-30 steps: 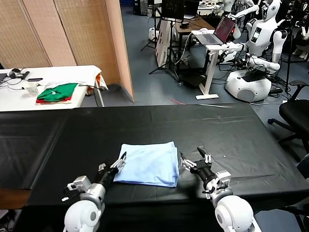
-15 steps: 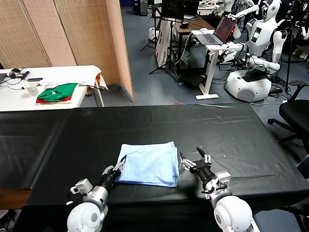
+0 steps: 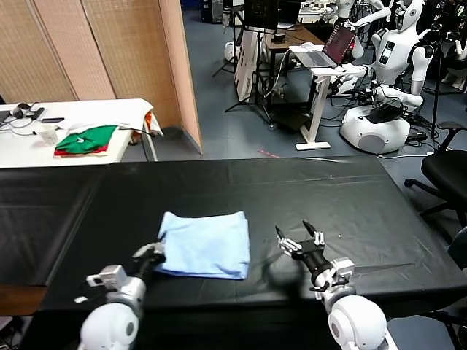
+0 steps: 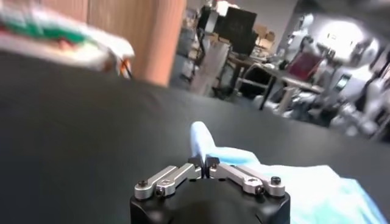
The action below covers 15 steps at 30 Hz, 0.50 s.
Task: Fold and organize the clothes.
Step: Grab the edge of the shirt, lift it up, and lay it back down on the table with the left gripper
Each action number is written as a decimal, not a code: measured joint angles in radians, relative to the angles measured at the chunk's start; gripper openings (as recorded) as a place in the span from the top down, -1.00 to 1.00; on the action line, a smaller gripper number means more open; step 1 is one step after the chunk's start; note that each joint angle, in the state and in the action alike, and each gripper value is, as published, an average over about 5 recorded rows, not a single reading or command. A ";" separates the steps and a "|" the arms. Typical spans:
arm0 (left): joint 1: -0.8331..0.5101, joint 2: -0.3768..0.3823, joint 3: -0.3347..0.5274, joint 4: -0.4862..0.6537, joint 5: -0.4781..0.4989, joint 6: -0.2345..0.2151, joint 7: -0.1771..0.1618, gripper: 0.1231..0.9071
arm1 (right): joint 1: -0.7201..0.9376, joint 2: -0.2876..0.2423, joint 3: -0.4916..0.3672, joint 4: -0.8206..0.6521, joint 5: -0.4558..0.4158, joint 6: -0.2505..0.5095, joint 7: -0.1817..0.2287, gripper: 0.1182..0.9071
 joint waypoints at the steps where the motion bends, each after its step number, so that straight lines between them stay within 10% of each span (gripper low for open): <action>1: 0.004 0.031 -0.013 -0.008 0.022 -0.002 0.000 0.89 | -0.001 -0.001 0.005 -0.001 0.001 0.000 0.000 -1.00; 15: 0.097 0.399 -0.284 -0.117 0.139 -0.005 0.002 0.89 | 0.005 0.021 -0.004 -0.032 0.005 0.009 0.000 -1.00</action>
